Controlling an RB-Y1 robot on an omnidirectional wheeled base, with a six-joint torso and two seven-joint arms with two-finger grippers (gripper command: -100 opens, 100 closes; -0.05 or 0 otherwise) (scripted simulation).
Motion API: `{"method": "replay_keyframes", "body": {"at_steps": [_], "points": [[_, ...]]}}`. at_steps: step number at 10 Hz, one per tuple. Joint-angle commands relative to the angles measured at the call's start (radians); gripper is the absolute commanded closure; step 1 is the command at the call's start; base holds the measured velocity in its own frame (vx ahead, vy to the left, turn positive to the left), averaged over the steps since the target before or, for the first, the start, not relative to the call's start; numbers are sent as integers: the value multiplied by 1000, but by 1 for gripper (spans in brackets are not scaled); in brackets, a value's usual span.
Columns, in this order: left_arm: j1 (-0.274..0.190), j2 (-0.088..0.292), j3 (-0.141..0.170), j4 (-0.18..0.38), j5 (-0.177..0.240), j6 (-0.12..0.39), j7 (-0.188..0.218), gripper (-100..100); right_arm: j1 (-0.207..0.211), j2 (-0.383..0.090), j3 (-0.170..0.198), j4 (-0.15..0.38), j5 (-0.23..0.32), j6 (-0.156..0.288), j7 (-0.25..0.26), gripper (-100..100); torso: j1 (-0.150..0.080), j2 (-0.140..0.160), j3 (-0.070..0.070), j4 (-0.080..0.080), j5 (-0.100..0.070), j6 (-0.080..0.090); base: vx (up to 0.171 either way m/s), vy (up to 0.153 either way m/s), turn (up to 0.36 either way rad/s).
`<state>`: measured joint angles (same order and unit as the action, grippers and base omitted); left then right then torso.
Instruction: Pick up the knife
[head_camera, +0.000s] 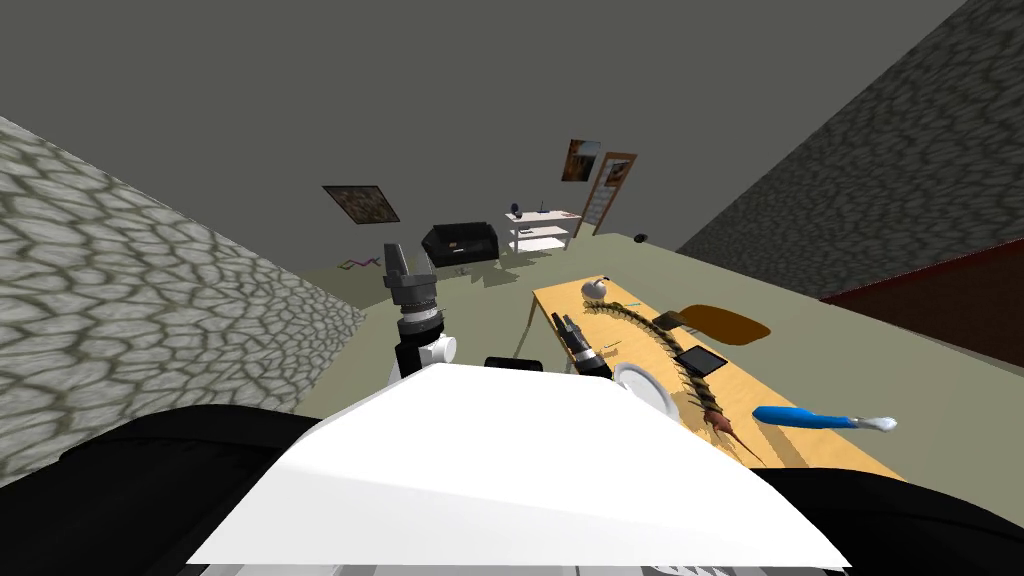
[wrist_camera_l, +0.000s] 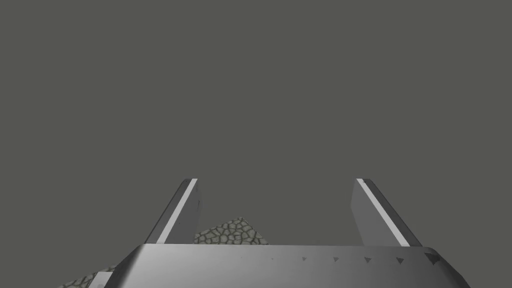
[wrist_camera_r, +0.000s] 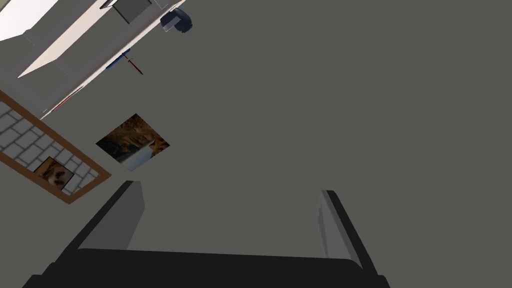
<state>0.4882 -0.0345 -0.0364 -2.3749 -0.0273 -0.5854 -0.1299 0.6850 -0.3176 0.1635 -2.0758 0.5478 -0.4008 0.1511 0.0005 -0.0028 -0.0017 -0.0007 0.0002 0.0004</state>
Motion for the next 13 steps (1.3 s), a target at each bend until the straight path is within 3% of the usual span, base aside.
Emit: {"method": "replay_keyframes", "body": {"at_steps": [1,4,7,8,13], "points": [[0,0,0,0,0,0,0,0,12,-40,14,31,50,5,13,-100,0,0,0,0,0,0,57,8,137],[0,0,0,0,0,0,0,0,26,-73,29,60,114,8,28,-100,0,0,0,0,0,0,45,1,94],[0,0,0,0,0,0,0,0,51,-141,57,122,206,14,58,-100,0,0,0,0,0,0,56,1,124],[0,0,0,0,0,0,0,0,51,-141,57,122,227,14,58,-100,0,-1,0,0,0,0,48,-12,76],[0,0,0,0,0,0,0,0,83,-243,99,222,373,26,103,-100,0,0,0,0,0,0,51,-7,123]]}}
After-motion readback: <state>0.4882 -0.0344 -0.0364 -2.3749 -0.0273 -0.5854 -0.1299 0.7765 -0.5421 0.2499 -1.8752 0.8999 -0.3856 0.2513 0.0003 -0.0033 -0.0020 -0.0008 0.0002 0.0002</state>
